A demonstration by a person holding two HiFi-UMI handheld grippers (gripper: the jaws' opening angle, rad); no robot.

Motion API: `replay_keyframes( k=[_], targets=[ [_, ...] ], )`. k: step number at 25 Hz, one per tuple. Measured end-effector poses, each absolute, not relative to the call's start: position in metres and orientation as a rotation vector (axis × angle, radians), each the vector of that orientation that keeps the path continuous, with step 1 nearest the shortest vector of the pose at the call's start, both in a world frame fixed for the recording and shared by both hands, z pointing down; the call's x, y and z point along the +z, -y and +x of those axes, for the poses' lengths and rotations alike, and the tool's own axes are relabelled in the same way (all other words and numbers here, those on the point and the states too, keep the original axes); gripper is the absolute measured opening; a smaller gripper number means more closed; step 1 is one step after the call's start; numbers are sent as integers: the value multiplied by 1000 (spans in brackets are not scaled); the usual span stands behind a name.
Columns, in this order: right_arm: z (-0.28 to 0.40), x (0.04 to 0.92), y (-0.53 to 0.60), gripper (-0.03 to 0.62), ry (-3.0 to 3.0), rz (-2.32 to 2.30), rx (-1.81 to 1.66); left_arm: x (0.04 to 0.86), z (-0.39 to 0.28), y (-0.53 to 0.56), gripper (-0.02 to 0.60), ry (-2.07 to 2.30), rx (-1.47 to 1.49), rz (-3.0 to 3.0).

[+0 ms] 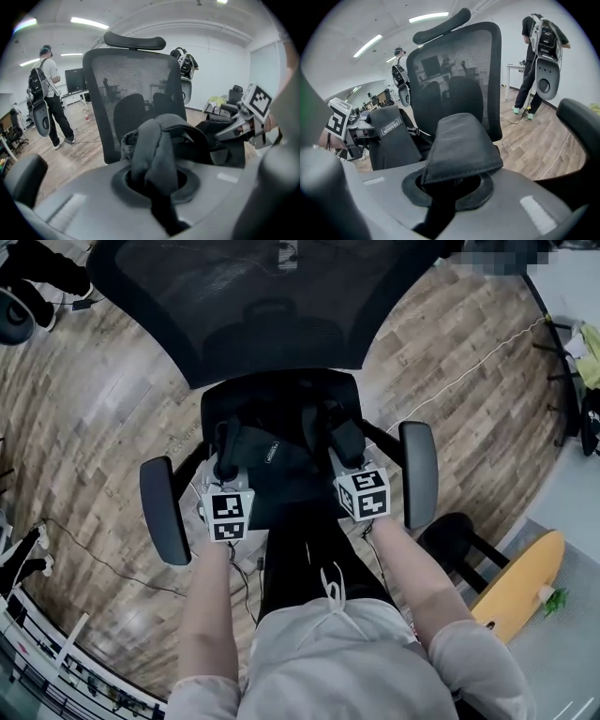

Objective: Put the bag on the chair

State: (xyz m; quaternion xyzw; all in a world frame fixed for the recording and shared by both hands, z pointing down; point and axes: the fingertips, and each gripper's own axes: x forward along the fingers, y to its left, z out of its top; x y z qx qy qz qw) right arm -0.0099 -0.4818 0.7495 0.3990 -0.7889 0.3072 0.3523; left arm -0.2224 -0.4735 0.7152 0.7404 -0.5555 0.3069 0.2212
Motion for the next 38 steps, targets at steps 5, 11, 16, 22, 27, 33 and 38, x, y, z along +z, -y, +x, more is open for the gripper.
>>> replay_keyframes(
  k=[5,11,16,22,27,33,38],
  targets=[
    [-3,766,479,54,1987,1045,815,730,-225,470,32,1556,878,1981],
    [-12,780,474,60,1940,988,789,756,-235,459,34,1547,915,1867],
    [-11,796,464,62,1913,935,740,775,-235,448,32,1537,957,1843],
    [-7,811,458,63,1920,944,719,796,-236,438,32,1503,1029,1841],
    [-10,821,456,64,1955,876,700,820,-234,424,31,1450,1046,1828],
    [-14,836,454,58,1955,811,710,837,-231,422,32,1415,1042,1803],
    [-20,846,451,55,1950,807,727,843,-233,420,32,1393,1026,1812]
  ],
)
